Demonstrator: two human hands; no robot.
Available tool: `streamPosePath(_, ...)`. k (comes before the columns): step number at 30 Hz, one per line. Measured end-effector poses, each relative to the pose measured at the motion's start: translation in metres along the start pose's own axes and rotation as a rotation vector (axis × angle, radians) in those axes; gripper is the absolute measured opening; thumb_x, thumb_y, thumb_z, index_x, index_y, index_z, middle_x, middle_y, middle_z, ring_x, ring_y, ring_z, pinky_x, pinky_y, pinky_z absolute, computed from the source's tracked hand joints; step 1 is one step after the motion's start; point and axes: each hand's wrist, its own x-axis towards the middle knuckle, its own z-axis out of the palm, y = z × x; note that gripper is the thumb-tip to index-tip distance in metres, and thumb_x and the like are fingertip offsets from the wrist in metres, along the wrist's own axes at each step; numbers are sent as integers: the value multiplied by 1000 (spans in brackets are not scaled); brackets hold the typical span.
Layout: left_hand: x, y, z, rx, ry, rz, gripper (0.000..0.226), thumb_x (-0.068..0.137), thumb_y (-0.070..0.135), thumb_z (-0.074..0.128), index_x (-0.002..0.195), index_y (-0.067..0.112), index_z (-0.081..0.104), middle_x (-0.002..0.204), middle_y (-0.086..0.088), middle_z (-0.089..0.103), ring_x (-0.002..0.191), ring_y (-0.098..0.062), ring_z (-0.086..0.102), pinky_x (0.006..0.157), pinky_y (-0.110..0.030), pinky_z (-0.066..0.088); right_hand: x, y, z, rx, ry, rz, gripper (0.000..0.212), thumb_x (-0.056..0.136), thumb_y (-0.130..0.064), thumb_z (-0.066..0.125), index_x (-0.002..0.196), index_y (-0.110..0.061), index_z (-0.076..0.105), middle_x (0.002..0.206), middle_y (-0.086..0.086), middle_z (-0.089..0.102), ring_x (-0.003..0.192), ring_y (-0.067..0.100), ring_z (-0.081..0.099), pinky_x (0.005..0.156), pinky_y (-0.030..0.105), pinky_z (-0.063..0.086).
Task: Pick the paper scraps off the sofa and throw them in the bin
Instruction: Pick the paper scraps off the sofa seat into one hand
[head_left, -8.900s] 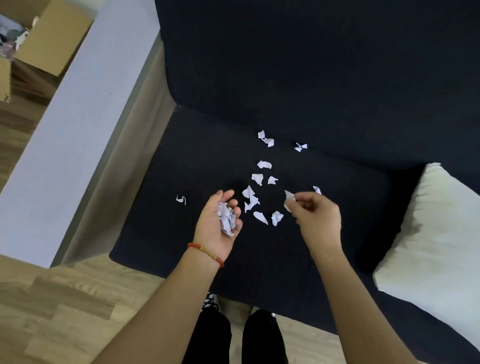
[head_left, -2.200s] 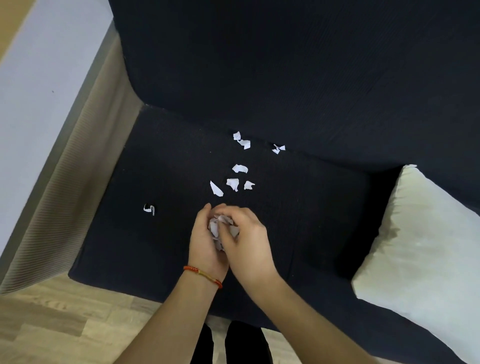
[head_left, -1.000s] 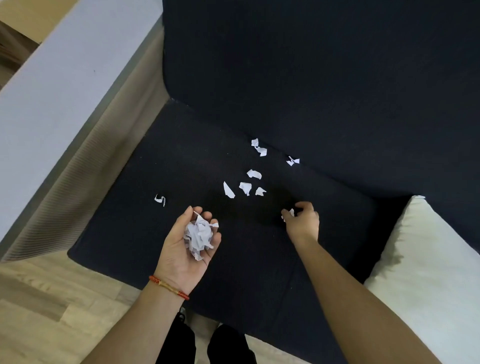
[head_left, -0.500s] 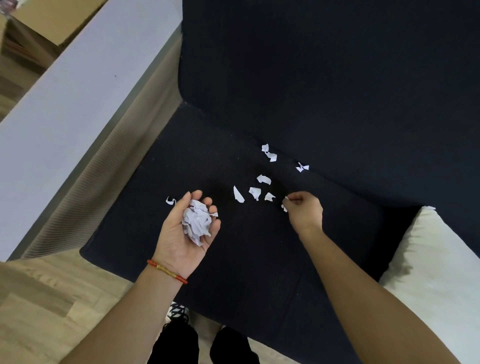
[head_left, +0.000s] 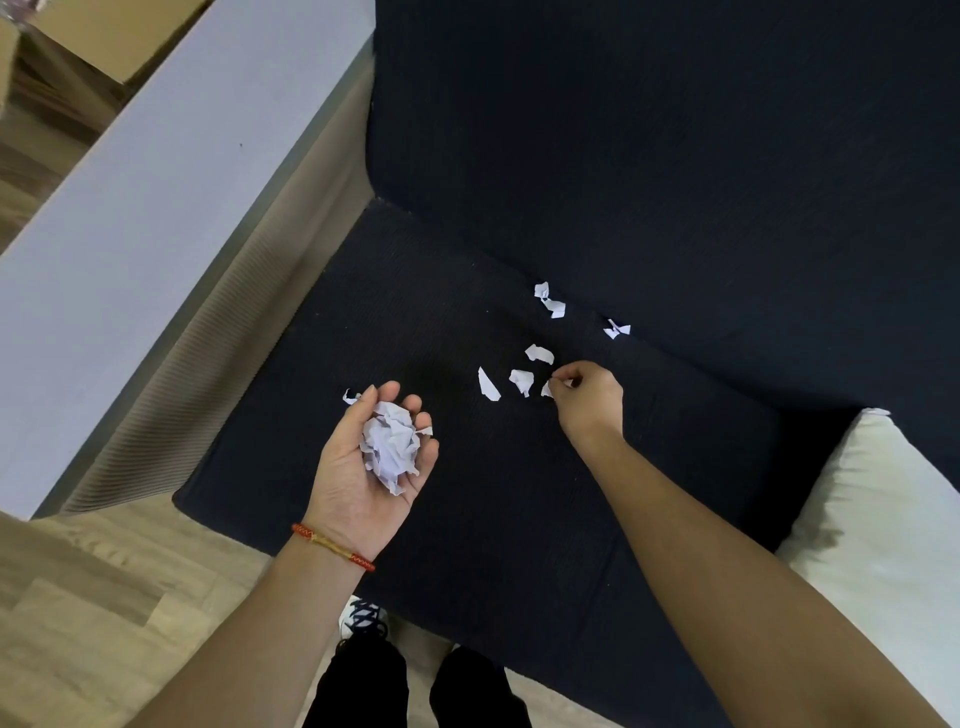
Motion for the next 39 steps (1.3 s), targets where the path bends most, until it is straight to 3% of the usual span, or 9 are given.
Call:
streamPosePath(6,1,5,-4,-4,15,9,32,102,38,59,86,22,82,92,0,75,73,-12,73,61,-28,64,-3,7,11,-92,3,-37,15,95,-12,68,110,-13,70,114,8,63,93,25,68,68,40,63)
streamPosePath(8,0,6,-4,-6,13,7,32,103,36,59,86,21,81,91,-1,74,73,-13,73,61,-28,63,-4,10,13,-110,-6,-40,20,96,-11,67,116,-13,68,117,9,60,96,25,66,68,39,62)
streamPosePath(14,-3,5,-7,-7,29,-4,32,104,36,58,87,20,81,92,-2,74,71,-13,73,58,-28,62,-10,14,13,-76,-71,-31,31,102,-10,59,132,-14,59,91,-4,61,90,24,70,73,42,63)
streamPosePath(19,-3,5,-4,-36,31,-7,34,104,35,58,85,18,81,89,-4,73,69,-13,72,58,-27,62,-15,11,10,87,33,-22,26,103,-12,57,128,-15,63,91,1,69,86,20,71,65,29,58)
streamPosePath(24,-2,1,2,-57,26,-1,33,102,34,60,83,18,81,88,-2,72,68,-11,71,59,-24,63,-13,0,16,73,-42,-80,25,102,-12,55,124,-19,65,97,1,67,74,9,61,56,15,48)
streamPosePath(27,-3,-1,2,-57,25,-3,31,99,34,62,80,18,82,86,-2,73,68,-11,72,60,-25,63,-10,-8,25,70,-66,-91,25,101,-14,60,125,-16,66,106,3,67,86,16,67,70,32,62)
streamPosePath(30,-5,2,-2,-60,24,-4,31,99,34,62,81,18,82,86,-3,73,69,-12,73,61,-26,64,-12,-13,30,73,-71,-68,26,100,-18,65,126,-13,67,111,3,64,96,24,70,77,48,65)
streamPosePath(33,-7,7,-7,-65,30,-1,33,102,35,61,82,18,82,86,-2,73,71,-11,73,63,-26,64,-16,-13,34,46,-69,-65,23,97,-27,72,117,-16,69,116,4,60,97,24,68,75,49,66)
streamPosePath(39,-9,14,-13,-68,36,9,31,102,35,61,86,17,81,85,0,75,73,-11,74,64,-26,64,-20,-9,39,-48,-43,-65,22,99,-22,69,120,-14,65,118,4,50,96,23,65,75,46,65)
